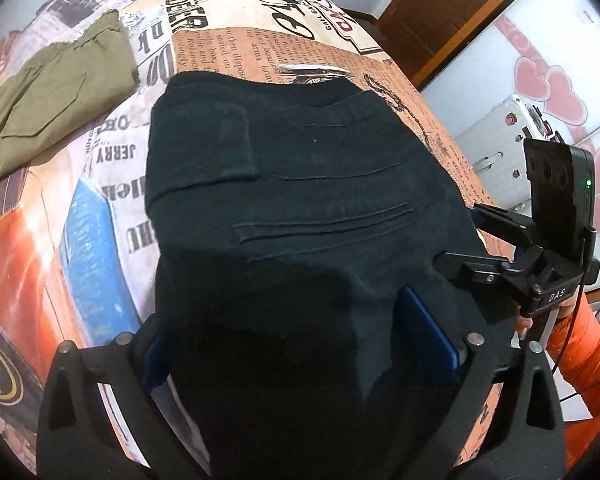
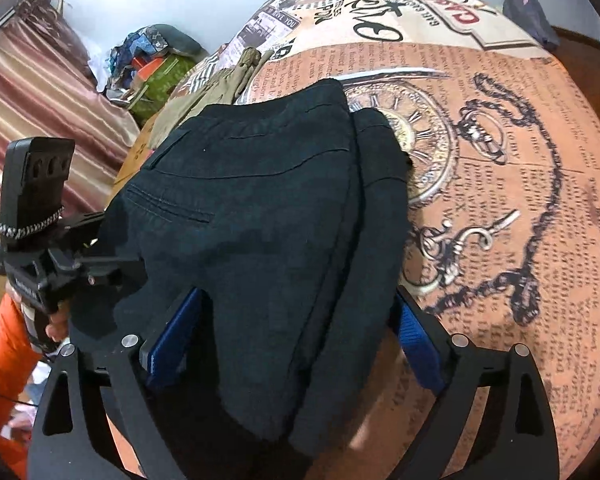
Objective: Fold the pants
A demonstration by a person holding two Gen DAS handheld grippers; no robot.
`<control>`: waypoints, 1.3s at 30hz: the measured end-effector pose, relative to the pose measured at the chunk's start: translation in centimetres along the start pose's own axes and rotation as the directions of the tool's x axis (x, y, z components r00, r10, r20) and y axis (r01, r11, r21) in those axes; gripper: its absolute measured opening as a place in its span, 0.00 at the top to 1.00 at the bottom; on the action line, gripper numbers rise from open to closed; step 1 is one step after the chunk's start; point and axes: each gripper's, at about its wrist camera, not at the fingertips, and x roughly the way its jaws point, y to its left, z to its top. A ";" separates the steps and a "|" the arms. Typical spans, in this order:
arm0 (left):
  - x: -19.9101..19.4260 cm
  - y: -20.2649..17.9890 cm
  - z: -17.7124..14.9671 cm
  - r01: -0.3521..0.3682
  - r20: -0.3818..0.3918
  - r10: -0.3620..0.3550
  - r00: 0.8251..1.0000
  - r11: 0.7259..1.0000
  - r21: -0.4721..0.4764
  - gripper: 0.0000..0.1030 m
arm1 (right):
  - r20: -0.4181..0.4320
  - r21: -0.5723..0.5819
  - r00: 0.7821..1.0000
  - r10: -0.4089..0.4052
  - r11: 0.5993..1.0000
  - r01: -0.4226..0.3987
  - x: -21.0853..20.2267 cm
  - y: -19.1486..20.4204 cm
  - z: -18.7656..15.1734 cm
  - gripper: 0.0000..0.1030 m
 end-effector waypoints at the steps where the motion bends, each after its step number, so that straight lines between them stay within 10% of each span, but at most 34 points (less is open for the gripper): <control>1: 0.0 0.0 0.1 0.002 0.003 -0.002 1.000 1.000 -0.003 0.03 | 0.000 0.001 1.000 0.001 1.000 -0.001 0.0 0.0 0.1 0.11; 15: -2.7 -1.0 -0.7 -0.018 0.061 0.016 0.998 0.999 0.040 0.27 | -0.014 -0.129 1.000 0.009 0.992 -0.010 -1.1 3.0 0.4 0.55; 23: -5.5 -1.1 -1.8 -0.070 0.117 0.067 0.991 0.997 0.023 0.70 | 0.038 -0.200 0.999 -0.003 0.980 0.011 -2.0 5.2 1.3 0.69; 39: -13.6 -0.8 -2.4 -0.108 0.315 0.100 0.944 0.994 0.010 0.74 | 0.176 -0.321 0.984 -0.001 0.945 0.059 -5.1 11.3 4.2 0.75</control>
